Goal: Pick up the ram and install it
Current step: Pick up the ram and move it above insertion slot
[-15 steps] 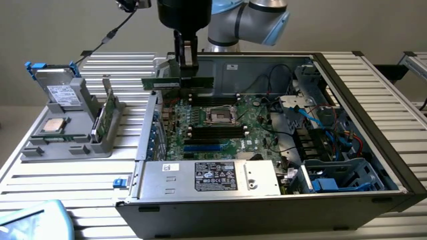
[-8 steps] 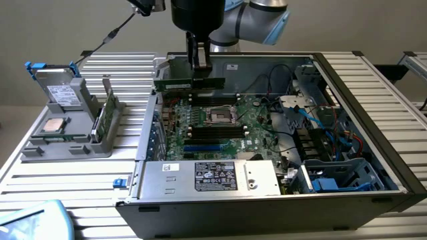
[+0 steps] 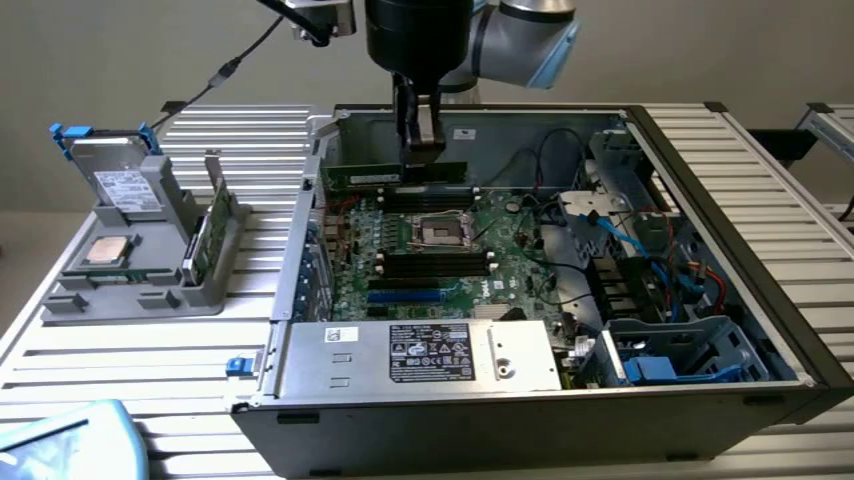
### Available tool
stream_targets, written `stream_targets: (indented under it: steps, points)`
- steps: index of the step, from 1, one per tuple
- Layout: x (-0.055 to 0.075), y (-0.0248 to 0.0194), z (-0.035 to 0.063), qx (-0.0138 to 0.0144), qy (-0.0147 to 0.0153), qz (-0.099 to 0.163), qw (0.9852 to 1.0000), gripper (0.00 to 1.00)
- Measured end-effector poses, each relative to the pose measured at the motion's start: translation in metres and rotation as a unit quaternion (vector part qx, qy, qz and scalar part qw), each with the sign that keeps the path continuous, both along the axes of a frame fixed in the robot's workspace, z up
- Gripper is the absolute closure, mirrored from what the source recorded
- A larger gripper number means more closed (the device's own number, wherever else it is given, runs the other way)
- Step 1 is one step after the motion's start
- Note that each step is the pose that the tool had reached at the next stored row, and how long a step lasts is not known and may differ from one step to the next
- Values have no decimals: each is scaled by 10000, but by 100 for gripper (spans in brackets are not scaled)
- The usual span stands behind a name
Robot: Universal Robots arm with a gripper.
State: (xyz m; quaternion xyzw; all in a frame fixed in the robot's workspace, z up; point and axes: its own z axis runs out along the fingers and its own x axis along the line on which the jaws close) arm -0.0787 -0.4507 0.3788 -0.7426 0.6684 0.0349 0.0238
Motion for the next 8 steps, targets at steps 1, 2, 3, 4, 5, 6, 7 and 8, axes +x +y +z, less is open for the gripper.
stream_targets:
  steps: [1,2,3,4,5,6,7,8]
  points:
    - [11,1,-12,0,0,-21,10000,86]
    - [23,1,-25,0,0,-41,10000,86]
    - [37,2,-39,0,0,-58,10000,86]
    - [54,2,-55,1,0,-74,10000,86]
    - [72,3,-70,0,0,-89,10000,86]
    - [90,3,-86,0,0,-104,9999,86]
    - [108,4,-101,0,0,-119,9999,86]
    - [125,4,-116,0,0,-135,9999,86]
